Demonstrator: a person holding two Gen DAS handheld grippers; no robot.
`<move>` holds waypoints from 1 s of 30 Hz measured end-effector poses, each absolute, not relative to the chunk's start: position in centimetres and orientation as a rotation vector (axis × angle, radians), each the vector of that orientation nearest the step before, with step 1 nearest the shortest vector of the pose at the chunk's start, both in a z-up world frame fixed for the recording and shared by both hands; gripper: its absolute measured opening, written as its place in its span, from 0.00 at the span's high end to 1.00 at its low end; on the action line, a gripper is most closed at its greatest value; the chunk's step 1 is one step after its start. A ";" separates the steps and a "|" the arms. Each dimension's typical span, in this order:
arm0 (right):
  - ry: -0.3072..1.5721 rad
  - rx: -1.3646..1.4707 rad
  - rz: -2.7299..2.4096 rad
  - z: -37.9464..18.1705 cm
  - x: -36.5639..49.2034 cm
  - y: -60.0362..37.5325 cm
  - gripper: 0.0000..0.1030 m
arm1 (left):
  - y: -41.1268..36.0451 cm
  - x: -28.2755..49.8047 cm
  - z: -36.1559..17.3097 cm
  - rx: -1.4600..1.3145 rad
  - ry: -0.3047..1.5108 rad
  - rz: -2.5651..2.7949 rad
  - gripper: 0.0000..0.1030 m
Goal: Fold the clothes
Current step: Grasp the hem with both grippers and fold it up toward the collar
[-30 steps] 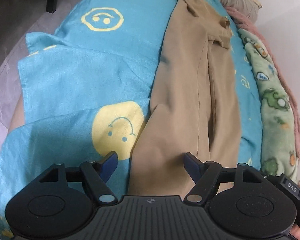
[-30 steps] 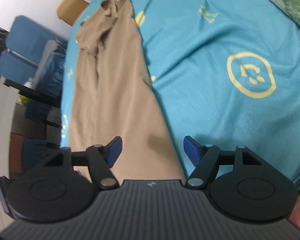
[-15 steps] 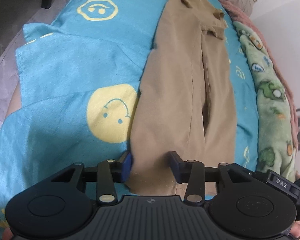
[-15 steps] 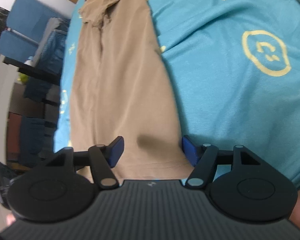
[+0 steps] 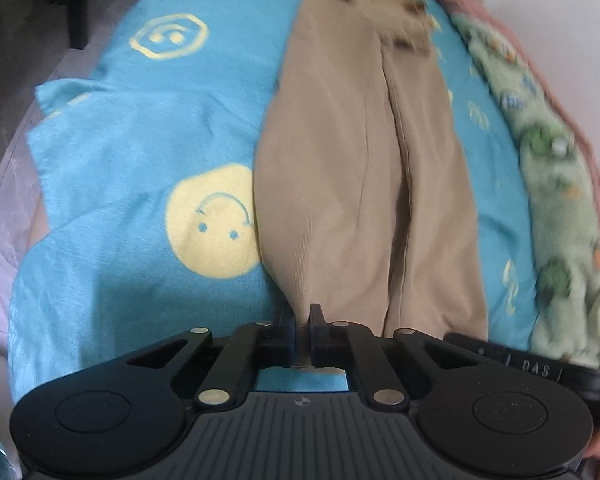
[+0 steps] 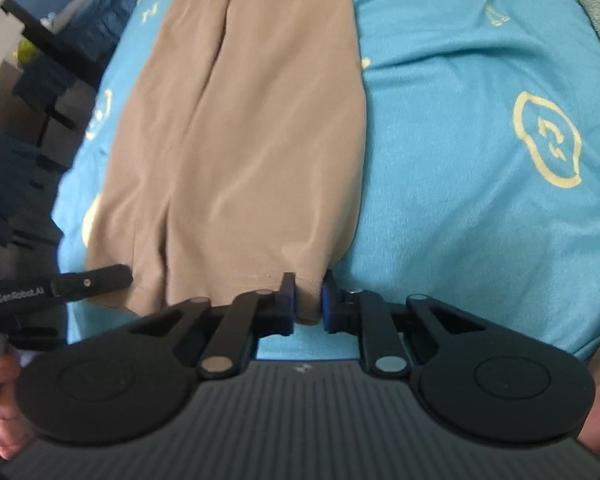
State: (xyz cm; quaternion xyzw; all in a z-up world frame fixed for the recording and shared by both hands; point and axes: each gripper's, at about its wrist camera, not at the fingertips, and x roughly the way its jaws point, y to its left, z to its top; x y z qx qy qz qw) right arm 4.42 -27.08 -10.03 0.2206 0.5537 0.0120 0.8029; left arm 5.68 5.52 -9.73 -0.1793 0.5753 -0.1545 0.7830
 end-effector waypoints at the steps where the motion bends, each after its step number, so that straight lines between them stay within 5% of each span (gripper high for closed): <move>1: 1.164 0.502 0.023 -9.5 4.2 -27.6 0.87 | 5.8 5.8 -9.3 -0.424 1.221 -0.331 0.94; 15: 0.818 0.587 0.080 3.7 -1.5 -28.7 0.89 | 2.3 1.4 4.1 -0.448 0.955 -0.383 0.95; 23: 0.771 0.594 0.075 4.5 -8.0 -28.6 0.89 | 3.3 -6.5 5.2 -0.436 0.975 -0.356 0.95; 30: 0.741 0.650 0.056 4.5 -9.8 -29.8 0.89 | 3.9 -5.8 6.5 -0.493 0.954 -0.351 0.95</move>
